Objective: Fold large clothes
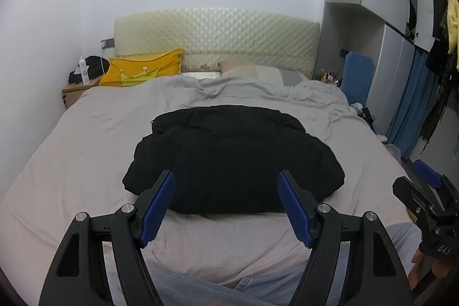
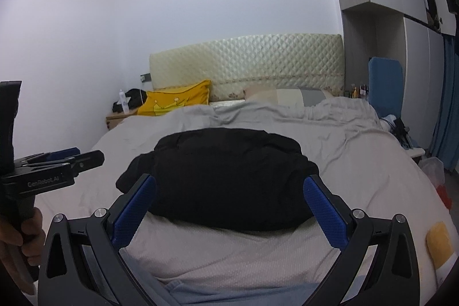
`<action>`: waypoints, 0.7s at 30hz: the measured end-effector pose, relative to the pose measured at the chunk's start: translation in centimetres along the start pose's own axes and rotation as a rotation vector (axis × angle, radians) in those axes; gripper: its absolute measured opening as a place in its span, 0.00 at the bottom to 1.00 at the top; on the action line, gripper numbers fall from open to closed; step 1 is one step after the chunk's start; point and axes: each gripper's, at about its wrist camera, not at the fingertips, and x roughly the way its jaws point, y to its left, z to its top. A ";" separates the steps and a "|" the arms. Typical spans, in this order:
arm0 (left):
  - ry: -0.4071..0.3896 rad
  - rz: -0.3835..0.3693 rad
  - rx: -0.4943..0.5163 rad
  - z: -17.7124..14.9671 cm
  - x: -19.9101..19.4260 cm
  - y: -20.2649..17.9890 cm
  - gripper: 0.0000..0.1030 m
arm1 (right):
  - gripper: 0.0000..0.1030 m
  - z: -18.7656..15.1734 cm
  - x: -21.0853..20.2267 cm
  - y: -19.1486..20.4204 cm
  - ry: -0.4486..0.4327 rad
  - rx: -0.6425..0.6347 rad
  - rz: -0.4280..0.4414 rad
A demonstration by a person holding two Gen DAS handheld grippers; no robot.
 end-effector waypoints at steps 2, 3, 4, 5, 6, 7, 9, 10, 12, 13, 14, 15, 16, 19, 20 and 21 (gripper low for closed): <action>0.006 0.002 -0.005 -0.2 0.3 0.1 0.72 | 1.00 -0.2 0.2 0.0 0.009 0.002 0.001; 0.009 0.003 -0.007 -0.2 0.4 0.2 0.72 | 1.00 -0.3 0.3 0.0 0.012 0.003 0.003; 0.013 0.004 -0.008 -0.3 0.5 0.2 0.72 | 1.00 -0.3 0.4 0.0 0.016 0.004 0.002; 0.016 0.005 -0.010 -0.4 0.6 0.3 0.72 | 1.00 -0.4 0.4 0.2 0.017 0.004 0.001; 0.020 0.005 -0.011 -0.4 0.7 0.3 0.72 | 1.00 -0.5 0.4 0.2 0.018 0.005 0.002; 0.022 0.003 -0.013 -0.5 0.8 0.3 0.72 | 1.00 -0.5 0.4 0.2 0.018 0.005 0.003; 0.025 0.003 -0.016 -0.5 0.8 0.4 0.72 | 1.00 -0.5 0.4 0.2 0.021 0.005 0.002; 0.026 0.003 -0.016 -0.5 0.9 0.4 0.72 | 1.00 -0.6 0.5 0.2 0.022 0.005 0.001; 0.029 0.003 -0.016 -0.5 1.0 0.5 0.72 | 1.00 -0.6 0.6 0.2 0.028 0.007 0.000; 0.030 0.002 -0.016 -0.5 1.0 0.5 0.72 | 1.00 -0.7 0.7 0.2 0.031 0.009 0.000; 0.031 0.001 -0.016 -0.6 1.0 0.5 0.72 | 1.00 -0.7 0.8 0.2 0.033 0.011 0.000; 0.031 0.001 -0.014 -0.5 1.0 0.5 0.72 | 1.00 -0.7 0.9 0.1 0.035 0.012 0.001; 0.032 0.003 -0.013 -0.6 1.0 0.5 0.72 | 1.00 -0.7 0.9 0.1 0.037 0.013 0.001; 0.035 0.004 -0.014 -0.5 1.1 0.5 0.72 | 1.00 -0.7 1.0 0.0 0.039 0.016 0.000; 0.036 0.003 -0.014 -0.5 1.1 0.5 0.72 | 1.00 -0.7 1.0 0.0 0.040 0.017 0.001; 0.036 0.004 -0.014 -0.5 1.1 0.5 0.72 | 1.00 -0.7 1.1 0.0 0.041 0.017 0.003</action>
